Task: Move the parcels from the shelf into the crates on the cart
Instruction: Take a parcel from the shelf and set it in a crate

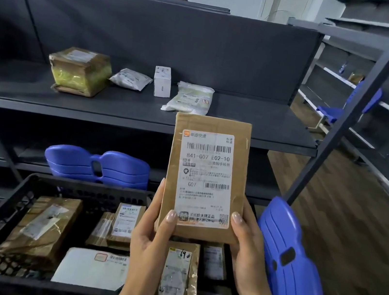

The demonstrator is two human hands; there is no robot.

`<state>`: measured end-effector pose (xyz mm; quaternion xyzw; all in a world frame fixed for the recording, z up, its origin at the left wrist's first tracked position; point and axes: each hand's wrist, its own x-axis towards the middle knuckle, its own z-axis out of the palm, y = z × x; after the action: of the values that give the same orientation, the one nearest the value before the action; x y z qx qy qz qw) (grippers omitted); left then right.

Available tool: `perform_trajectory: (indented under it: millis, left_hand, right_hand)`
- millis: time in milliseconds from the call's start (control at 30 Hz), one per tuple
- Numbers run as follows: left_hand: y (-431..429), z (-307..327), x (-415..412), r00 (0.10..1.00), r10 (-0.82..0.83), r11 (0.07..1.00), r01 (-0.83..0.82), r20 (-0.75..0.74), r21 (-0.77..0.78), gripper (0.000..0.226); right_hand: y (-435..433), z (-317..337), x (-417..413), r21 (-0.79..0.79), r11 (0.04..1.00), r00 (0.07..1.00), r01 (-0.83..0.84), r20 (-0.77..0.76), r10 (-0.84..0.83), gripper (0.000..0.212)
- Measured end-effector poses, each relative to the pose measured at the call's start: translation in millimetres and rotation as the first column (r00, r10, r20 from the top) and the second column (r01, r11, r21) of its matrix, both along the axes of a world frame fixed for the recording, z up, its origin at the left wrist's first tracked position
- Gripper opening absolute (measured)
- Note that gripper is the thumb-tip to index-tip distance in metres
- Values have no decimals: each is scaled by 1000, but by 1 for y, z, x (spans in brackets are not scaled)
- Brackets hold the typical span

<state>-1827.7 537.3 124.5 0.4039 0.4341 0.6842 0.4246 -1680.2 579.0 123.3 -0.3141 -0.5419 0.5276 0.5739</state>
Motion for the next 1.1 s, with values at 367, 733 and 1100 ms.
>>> perform_trajectory:
  millis: [367,733,1100]
  left_hand:
    - [19,-26,13,996,-47,991,36,-82,-129,67]
    - [87,-58,29,948,-256,922,181,-187,-343,40]
    - [106,-99,52,910,-307,828,111,-280,-550,47]
  right_hand:
    - [21,-22,21,-165,986,980,-4,197,37,59]
    - [72,-48,49,-312,920,922,237,372,-111,38]
    - [92,-110,72,-332,866,813,373,568,-133,55]
